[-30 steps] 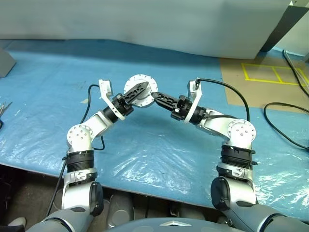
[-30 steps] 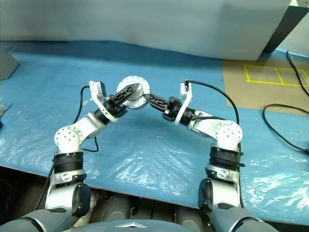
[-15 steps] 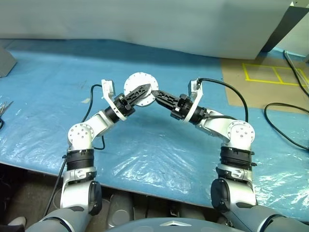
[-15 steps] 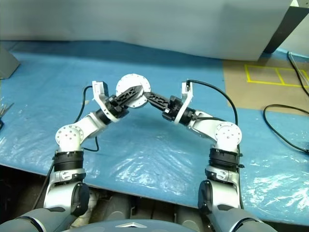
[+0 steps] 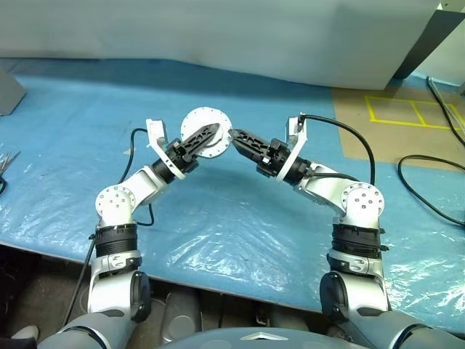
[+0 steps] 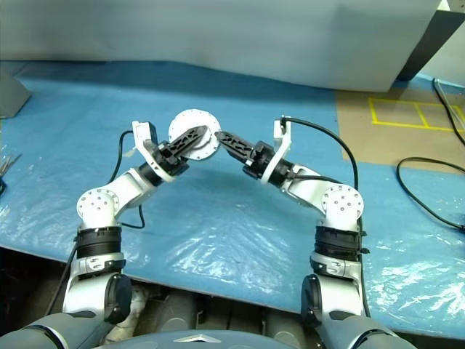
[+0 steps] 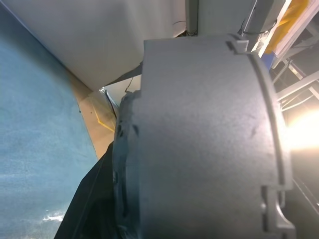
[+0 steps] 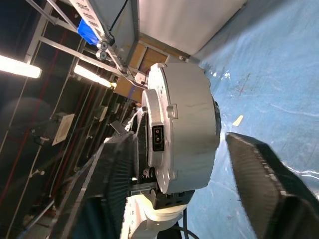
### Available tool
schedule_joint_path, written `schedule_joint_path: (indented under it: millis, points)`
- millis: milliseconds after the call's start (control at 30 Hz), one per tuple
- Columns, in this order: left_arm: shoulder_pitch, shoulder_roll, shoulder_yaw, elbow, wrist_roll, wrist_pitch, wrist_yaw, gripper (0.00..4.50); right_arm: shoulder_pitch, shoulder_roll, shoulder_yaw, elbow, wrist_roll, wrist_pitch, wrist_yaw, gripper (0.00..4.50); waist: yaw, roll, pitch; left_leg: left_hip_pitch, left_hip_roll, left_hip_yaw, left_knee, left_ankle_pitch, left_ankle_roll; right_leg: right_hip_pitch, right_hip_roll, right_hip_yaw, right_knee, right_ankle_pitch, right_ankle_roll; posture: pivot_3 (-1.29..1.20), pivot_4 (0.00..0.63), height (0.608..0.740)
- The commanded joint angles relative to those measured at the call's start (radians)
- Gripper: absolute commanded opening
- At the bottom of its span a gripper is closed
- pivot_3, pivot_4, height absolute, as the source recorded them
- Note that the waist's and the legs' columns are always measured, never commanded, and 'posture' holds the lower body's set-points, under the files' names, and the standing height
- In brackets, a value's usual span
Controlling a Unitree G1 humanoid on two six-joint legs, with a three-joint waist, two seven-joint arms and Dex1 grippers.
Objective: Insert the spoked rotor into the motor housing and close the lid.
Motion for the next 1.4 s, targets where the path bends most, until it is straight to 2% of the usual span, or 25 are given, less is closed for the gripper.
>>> schedule_joint_path:
  millis: [33, 200, 400, 500, 600, 900, 1133, 1233, 1333, 1400]
  points:
    - [-0.019, 0.019, 0.052, -0.026, -0.046, -0.031, 0.001, 2.59, -0.012, -0.008, 0.014, -0.011, 0.051, 0.007, 0.002, 3.19, -0.001, 0.000, 0.000, 0.000, 0.000, 0.000, 0.000, 0.000, 0.000, 0.000, 0.000, 0.000, 0.000, 0.000, 0.000, 0.00, 0.150, 0.740]
    - [-0.011, 0.082, 0.126, -0.013, -0.047, -0.065, 0.025, 2.59, -0.006, -0.015, 0.022, -0.015, 0.058, -0.001, -0.002, 3.19, -0.002, 0.000, 0.000, 0.000, 0.000, -0.004, 0.001, 0.000, 0.000, 0.000, 0.000, 0.000, 0.001, 0.000, 0.000, 0.00, 0.150, 0.740]
    - [0.009, 0.287, 0.219, 0.089, 0.005, -0.098, -0.022, 2.59, -0.003, -0.022, 0.029, -0.010, 0.055, -0.013, 0.000, 3.19, -0.003, 0.000, 0.000, 0.000, 0.000, -0.005, 0.001, 0.000, 0.000, 0.000, 0.001, -0.001, 0.000, 0.000, 0.000, 0.00, 0.150, 0.740]
    - [-0.026, 0.381, 0.228, 0.232, 0.091, -0.178, -0.055, 2.59, -0.007, -0.022, 0.034, -0.001, 0.051, -0.015, 0.002, 3.19, 0.002, 0.000, 0.000, -0.001, 0.000, -0.006, 0.001, 0.000, 0.000, 0.000, 0.001, -0.001, 0.000, 0.000, 0.001, 0.00, 0.150, 0.740]
    - [-0.095, 0.428, 0.191, 0.416, 0.214, -0.297, -0.084, 2.59, -0.015, -0.022, 0.041, 0.013, 0.045, -0.014, 0.005, 3.19, 0.011, 0.000, 0.000, -0.001, -0.001, -0.006, 0.002, 0.000, 0.000, 0.002, 0.001, -0.002, 0.000, 0.000, 0.002, 0.00, 0.150, 0.740]
    - [-0.310, 0.390, 0.174, 0.906, 0.445, -0.595, -0.075, 2.59, -0.025, -0.031, 0.057, 0.027, 0.039, -0.013, 0.009, 3.19, 0.025, -0.005, 0.000, -0.002, -0.003, -0.007, 0.004, 0.000, 0.000, 0.004, -0.002, -0.002, -0.001, 0.002, 0.004, 0.00, 0.150, 0.740]
    - [-0.349, 0.381, 0.185, 1.071, 0.542, -0.714, -0.020, 2.59, -0.015, -0.041, 0.058, 0.010, 0.042, -0.020, -0.009, 3.19, 0.022, -0.006, 0.000, -0.003, -0.002, -0.007, 0.002, 0.000, 0.000, 0.003, -0.001, -0.003, -0.002, 0.002, 0.004, 0.00, 0.150, 0.740]
    - [-0.341, 0.376, 0.175, 1.099, 0.588, -0.759, 0.019, 3.41, -0.013, -0.043, 0.056, 0.013, 0.043, -0.024, -0.014, 3.24, 0.023, -0.006, 0.000, -0.002, -0.002, -0.007, 0.002, 0.000, 0.000, 0.003, -0.001, -0.003, -0.001, 0.002, 0.003, 0.00, 0.150, 0.740]
    - [-0.339, 0.389, 0.178, 1.119, 0.624, -0.790, 0.103, 4.45, -0.012, -0.043, 0.057, 0.012, 0.043, -0.026, -0.013, 3.24, 0.023, -0.006, 0.000, -0.001, -0.002, -0.007, 0.003, 0.000, 0.000, 0.004, -0.001, -0.003, 0.000, 0.002, 0.003, 0.00, 0.150, 0.740]
    - [-0.332, 0.414, 0.202, 1.126, 0.623, -0.801, 0.141, 4.48, -0.012, -0.041, 0.060, 0.011, 0.040, -0.028, -0.010, 3.24, 0.019, -0.006, 0.000, 0.000, -0.002, -0.007, 0.003, 0.000, 0.000, 0.004, -0.001, -0.002, 0.001, 0.002, 0.003, 0.00, 0.150, 0.740]
